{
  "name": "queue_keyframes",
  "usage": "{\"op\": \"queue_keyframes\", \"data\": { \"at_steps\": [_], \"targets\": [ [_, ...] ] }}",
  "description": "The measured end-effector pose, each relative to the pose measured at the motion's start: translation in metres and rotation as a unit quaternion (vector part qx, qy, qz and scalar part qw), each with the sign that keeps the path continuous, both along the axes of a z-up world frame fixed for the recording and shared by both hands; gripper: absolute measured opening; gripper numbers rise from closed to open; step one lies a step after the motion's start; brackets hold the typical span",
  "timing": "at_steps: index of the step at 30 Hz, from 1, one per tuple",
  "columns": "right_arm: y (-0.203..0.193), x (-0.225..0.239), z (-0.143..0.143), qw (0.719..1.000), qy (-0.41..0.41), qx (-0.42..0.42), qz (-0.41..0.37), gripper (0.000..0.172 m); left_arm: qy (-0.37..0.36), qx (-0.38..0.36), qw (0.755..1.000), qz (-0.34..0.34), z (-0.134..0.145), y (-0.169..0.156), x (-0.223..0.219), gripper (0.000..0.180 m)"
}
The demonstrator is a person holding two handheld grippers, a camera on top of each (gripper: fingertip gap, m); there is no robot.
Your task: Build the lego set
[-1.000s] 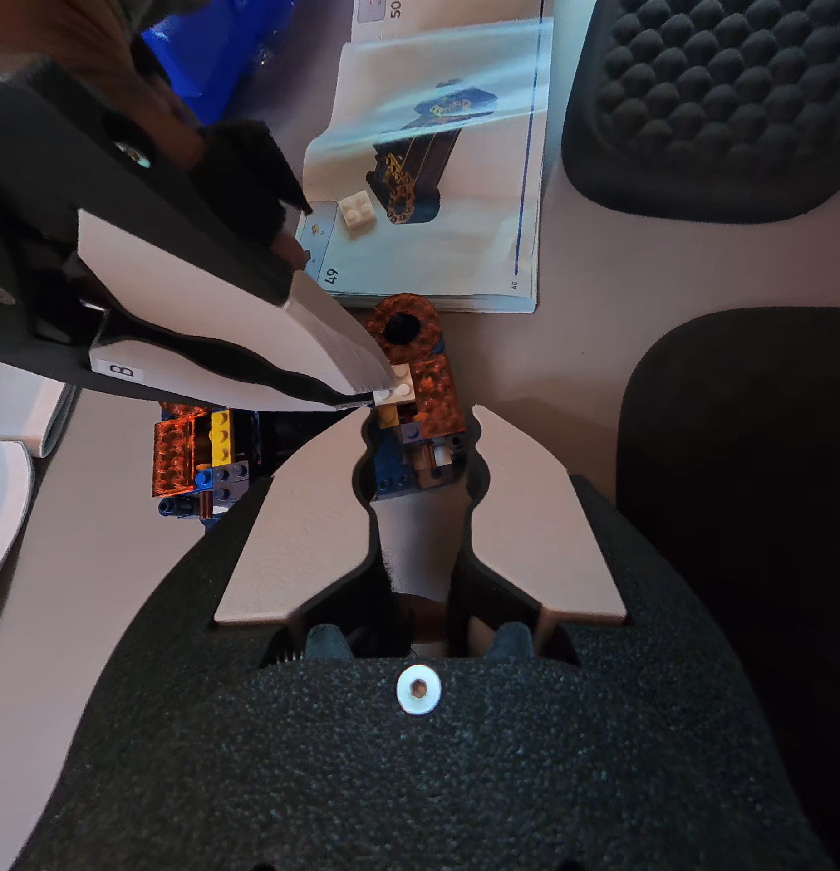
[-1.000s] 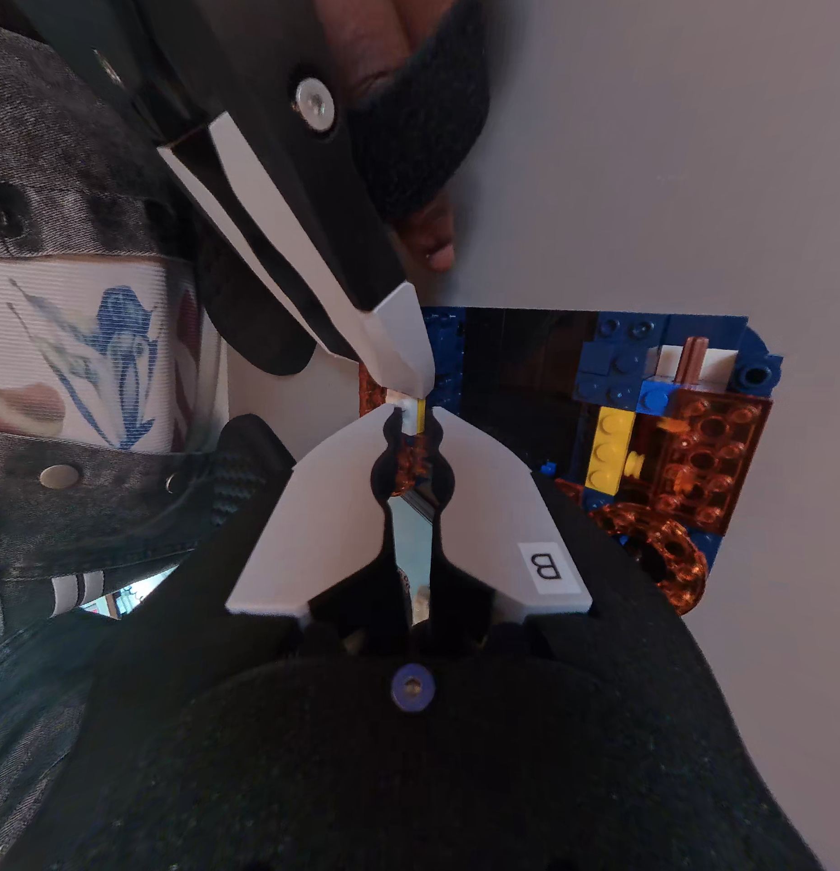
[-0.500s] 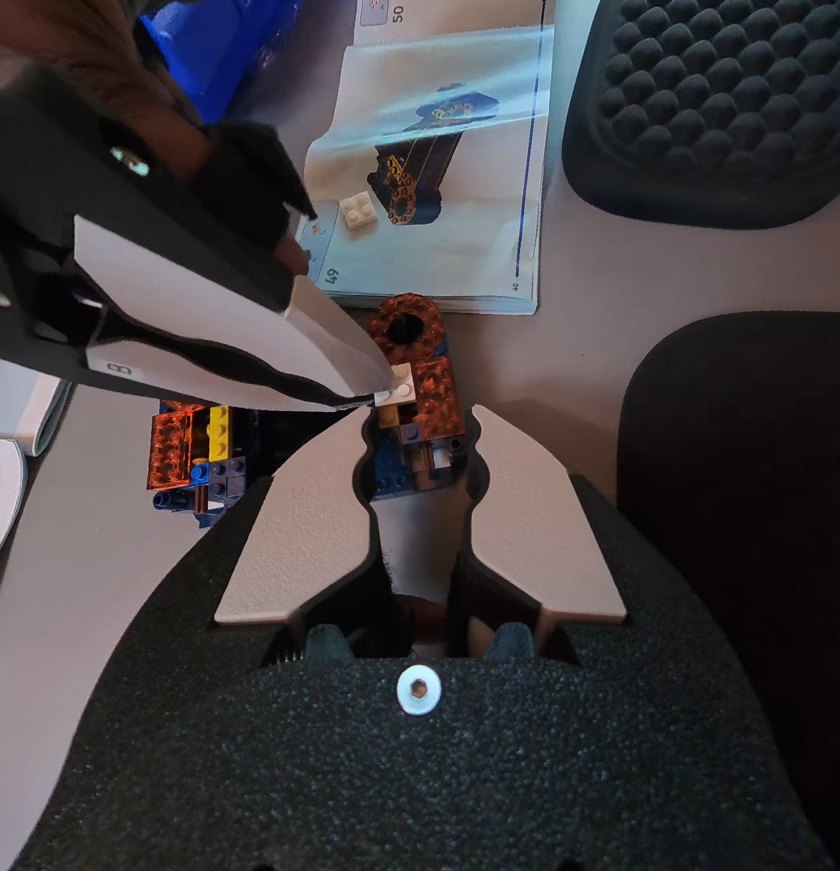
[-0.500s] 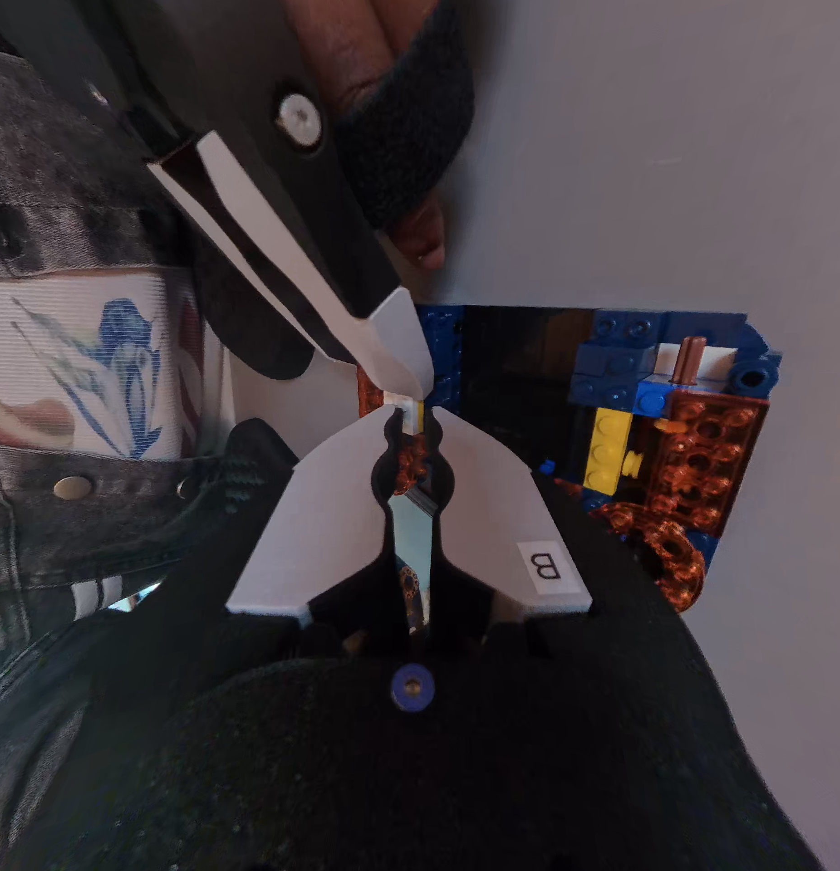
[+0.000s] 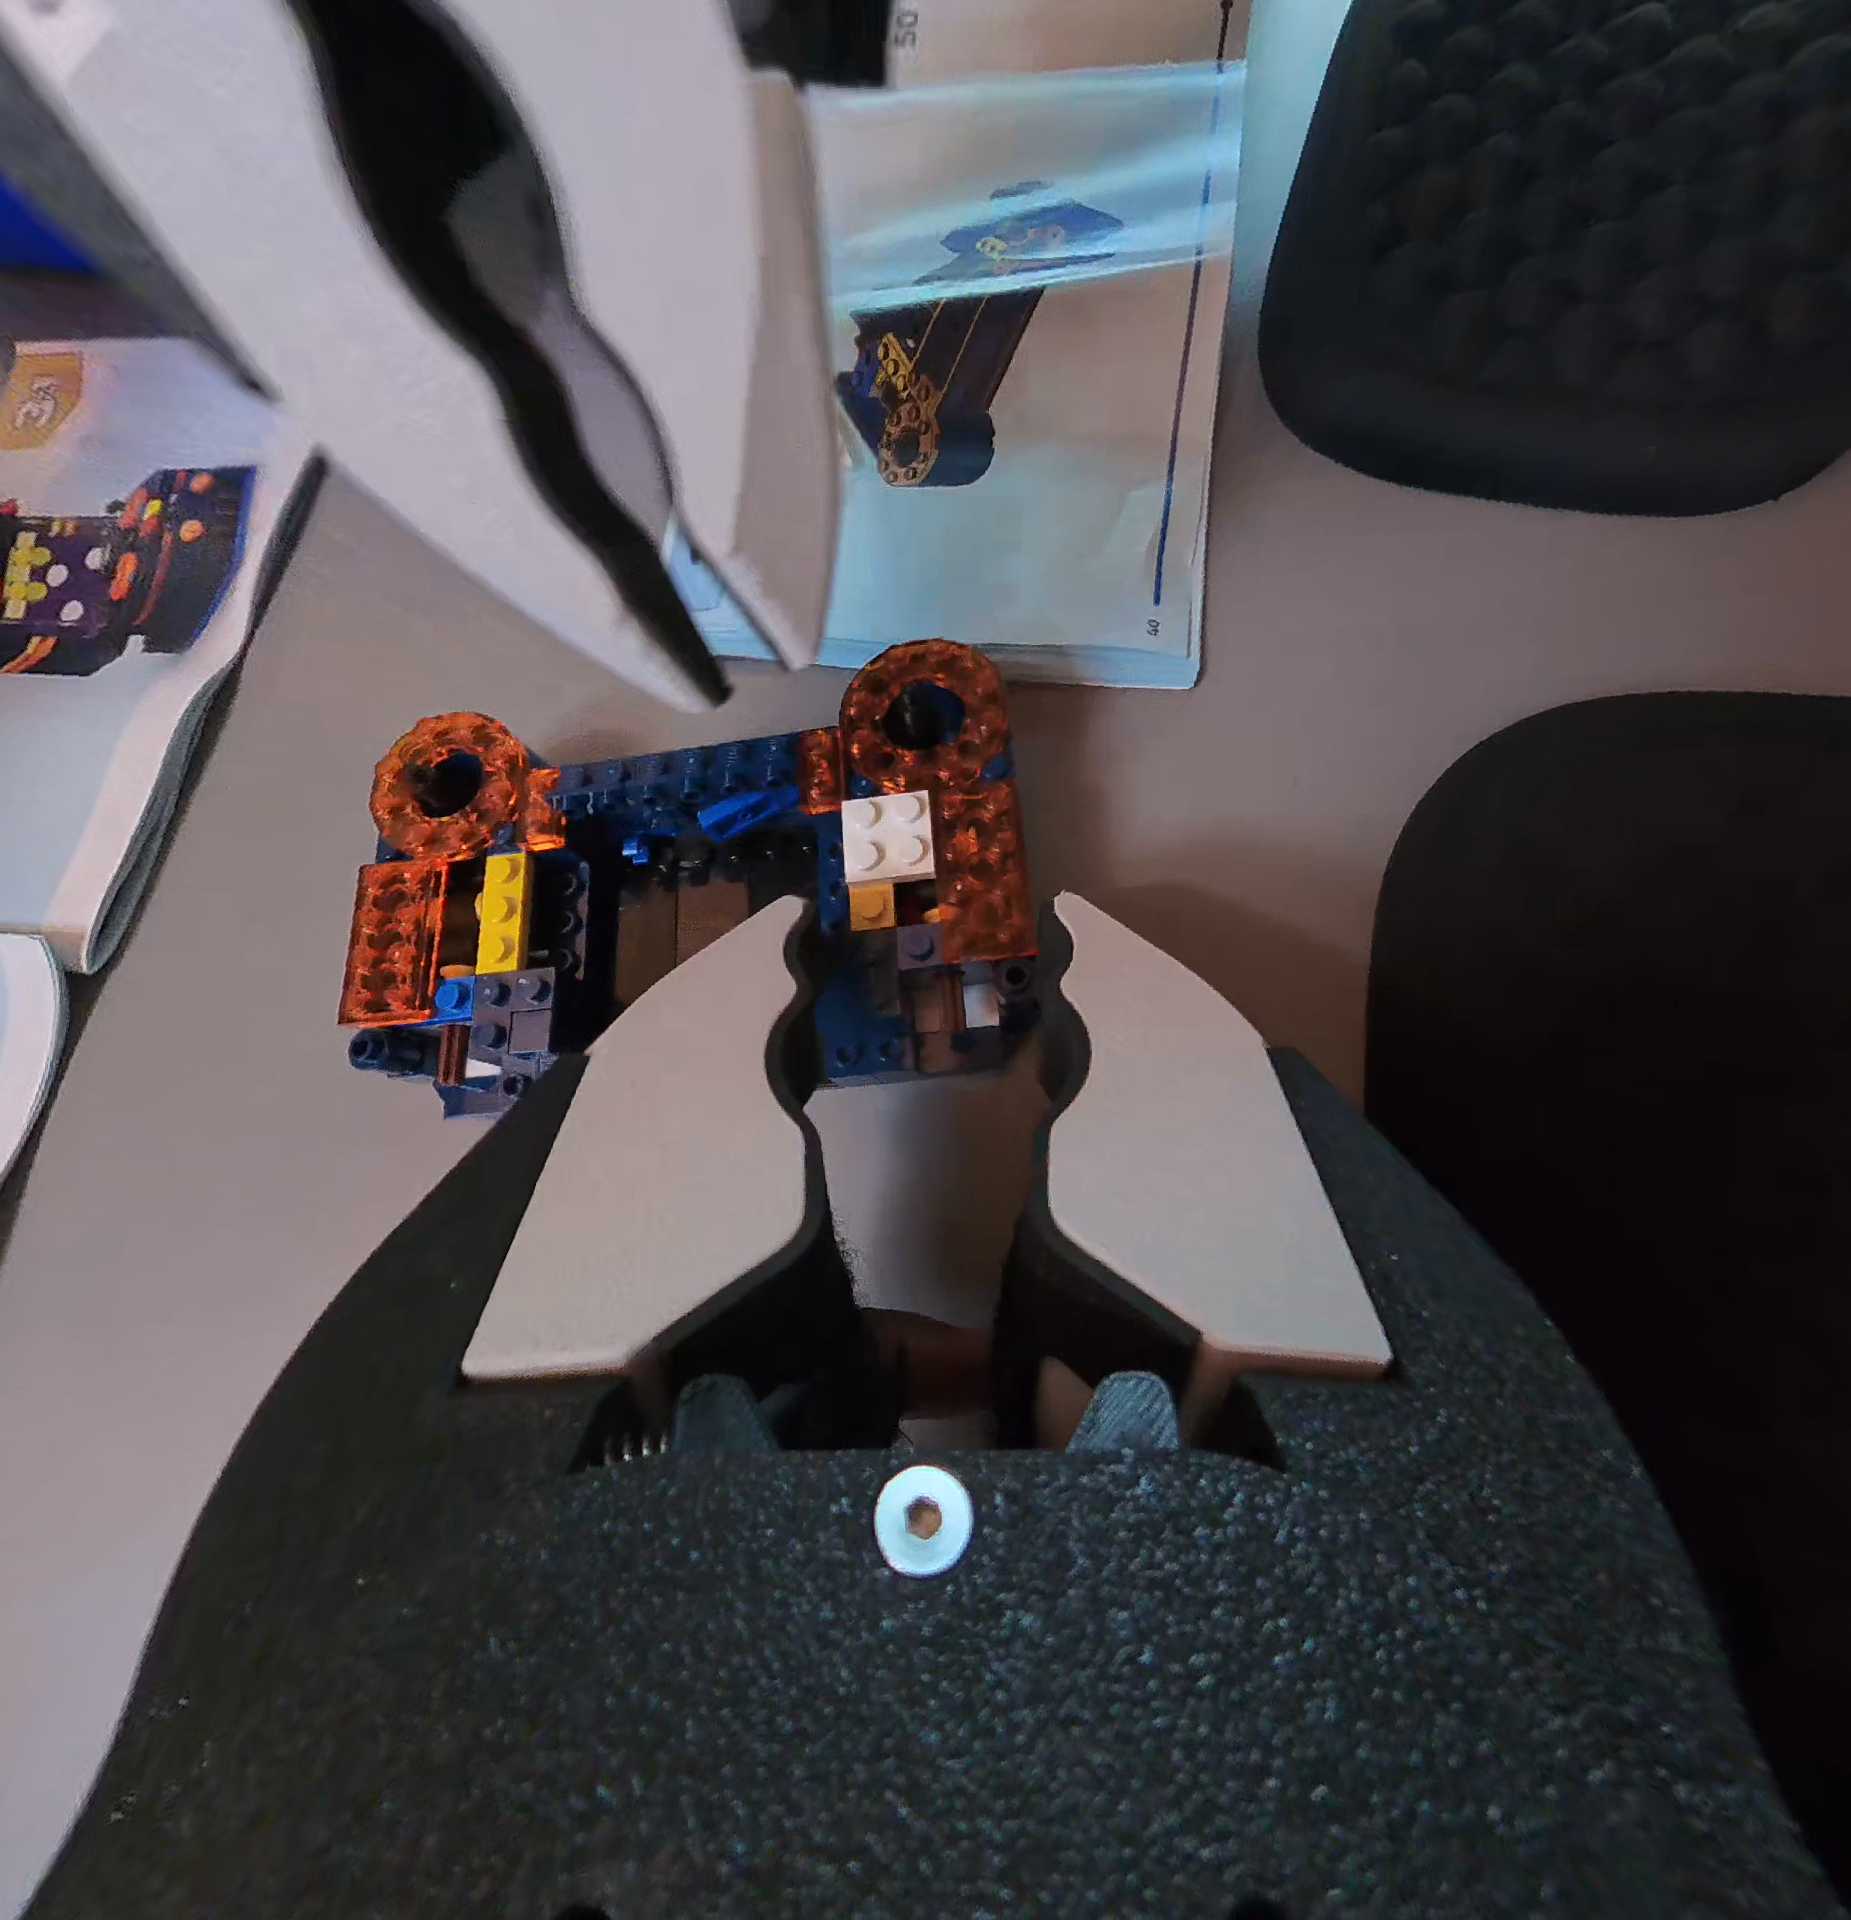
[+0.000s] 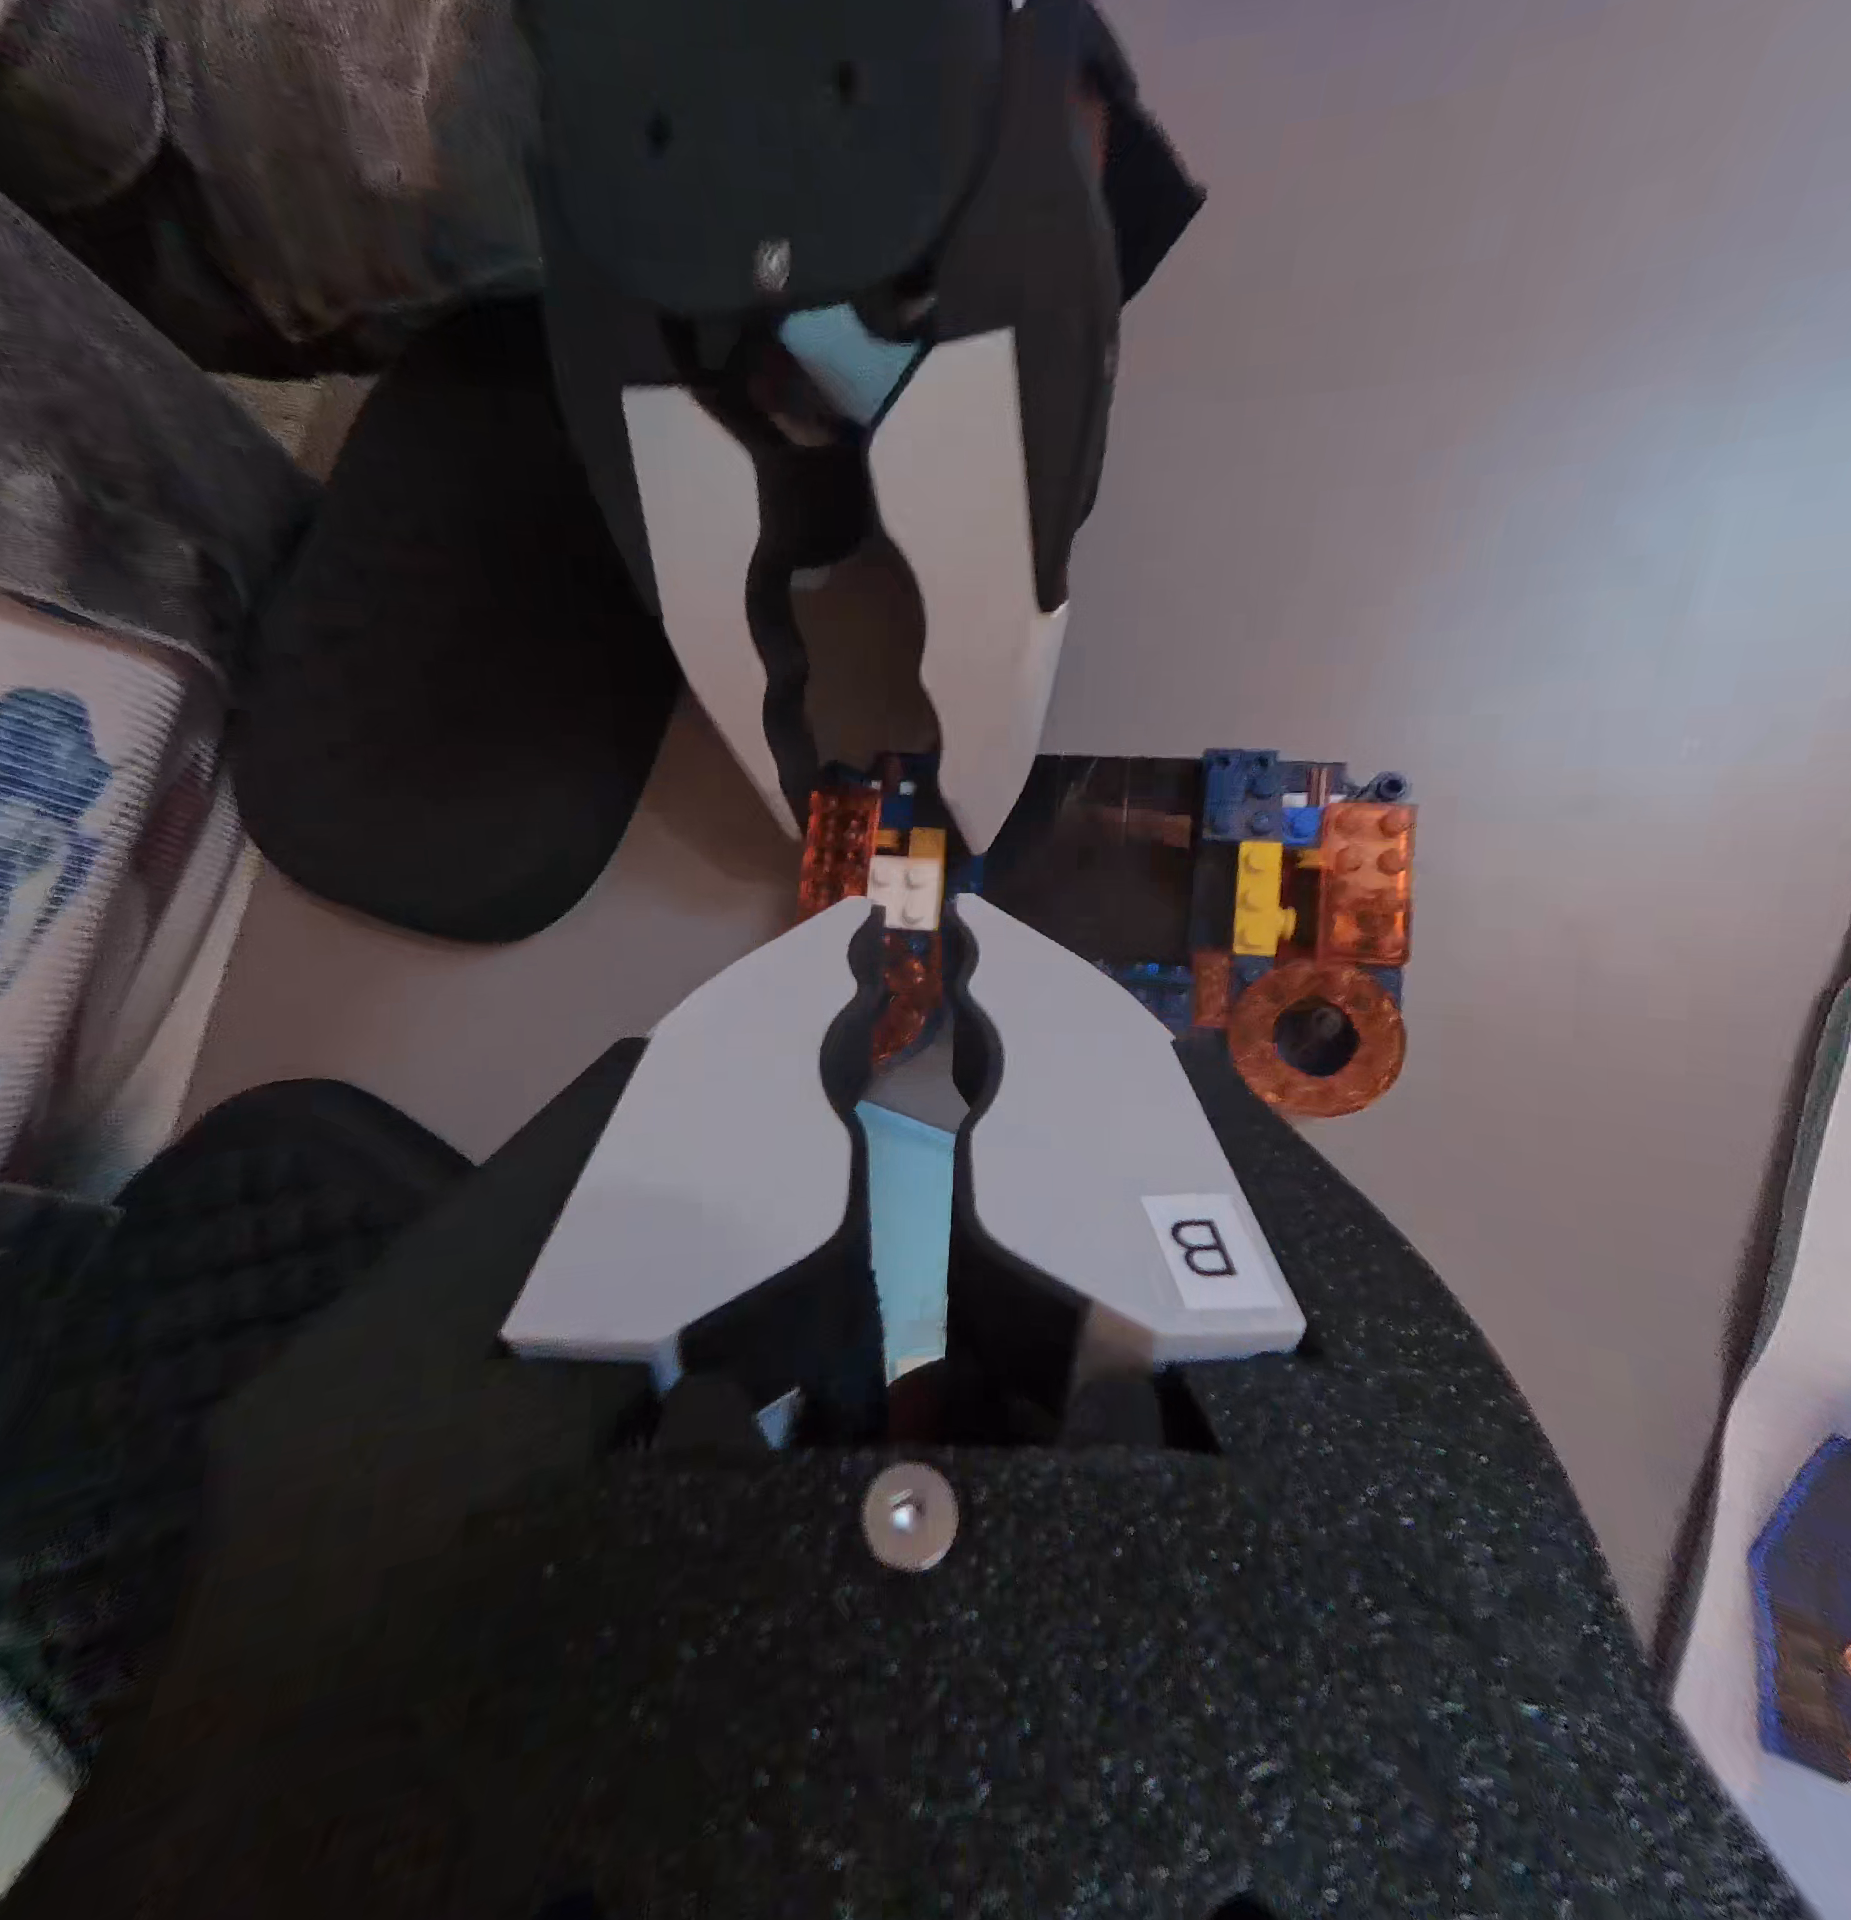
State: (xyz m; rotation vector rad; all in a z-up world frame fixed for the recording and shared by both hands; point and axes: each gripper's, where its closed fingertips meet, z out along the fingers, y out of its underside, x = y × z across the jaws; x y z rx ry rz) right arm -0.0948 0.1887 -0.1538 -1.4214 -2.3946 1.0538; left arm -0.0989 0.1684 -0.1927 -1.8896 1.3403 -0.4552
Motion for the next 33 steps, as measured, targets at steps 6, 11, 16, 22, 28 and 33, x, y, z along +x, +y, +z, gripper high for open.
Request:
{"op": "queue_keyframes", "data": {
  "at_steps": [6, 11, 16, 22, 28, 33],
  "targets": [
    [-0.012, 0.001, -0.021, 0.996, 0.057, 0.065, -0.018, 0.0, -0.002, 0.001, 1.0, -0.005, -0.001, 0.0, 0.002, 0.038],
    [-0.014, -0.006, -0.029, 0.997, 0.046, 0.061, -0.026, 0.0, -0.007, 0.0, 1.0, -0.01, -0.002, -0.001, 0.003, 0.034],
    [-0.016, -0.005, -0.031, 0.998, 0.024, 0.059, -0.021, 0.0, -0.01, -0.001, 1.0, -0.009, -0.002, 0.0, 0.004, 0.034],
    [-0.01, -0.009, -0.031, 0.996, 0.033, 0.07, -0.032, 0.0, -0.011, -0.003, 1.0, -0.009, -0.002, 0.0, 0.004, 0.034],
    [-0.009, -0.008, -0.032, 0.989, 0.048, 0.141, -0.024, 0.0, -0.016, -0.006, 1.0, -0.009, -0.002, 0.0, 0.004, 0.034],
    [-0.009, -0.008, -0.032, 0.981, 0.067, 0.181, -0.03, 0.0, -0.02, -0.008, 1.0, -0.009, -0.002, 0.0, 0.004, 0.034]
  ]
}}
